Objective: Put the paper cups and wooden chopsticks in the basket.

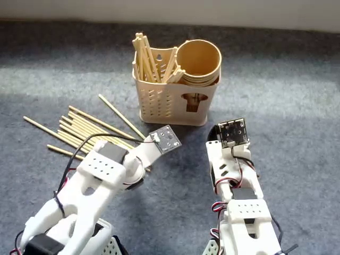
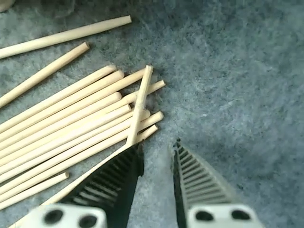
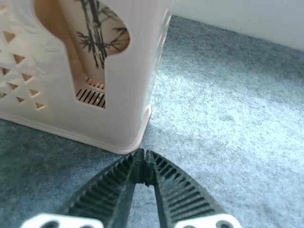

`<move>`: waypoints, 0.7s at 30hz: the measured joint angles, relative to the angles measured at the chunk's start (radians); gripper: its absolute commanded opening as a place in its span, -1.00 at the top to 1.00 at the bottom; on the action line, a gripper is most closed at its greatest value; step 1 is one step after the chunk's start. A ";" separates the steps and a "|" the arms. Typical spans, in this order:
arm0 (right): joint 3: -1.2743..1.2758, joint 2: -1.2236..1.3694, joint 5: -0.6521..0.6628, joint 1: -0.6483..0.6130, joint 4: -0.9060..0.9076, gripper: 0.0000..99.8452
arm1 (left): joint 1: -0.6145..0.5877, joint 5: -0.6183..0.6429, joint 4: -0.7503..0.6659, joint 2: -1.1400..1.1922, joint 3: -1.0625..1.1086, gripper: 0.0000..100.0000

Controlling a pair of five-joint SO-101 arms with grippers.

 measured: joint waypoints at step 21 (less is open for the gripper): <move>0.000 0.000 0.000 0.000 0.000 0.95 | -0.002 0.002 -0.011 0.078 -0.124 0.78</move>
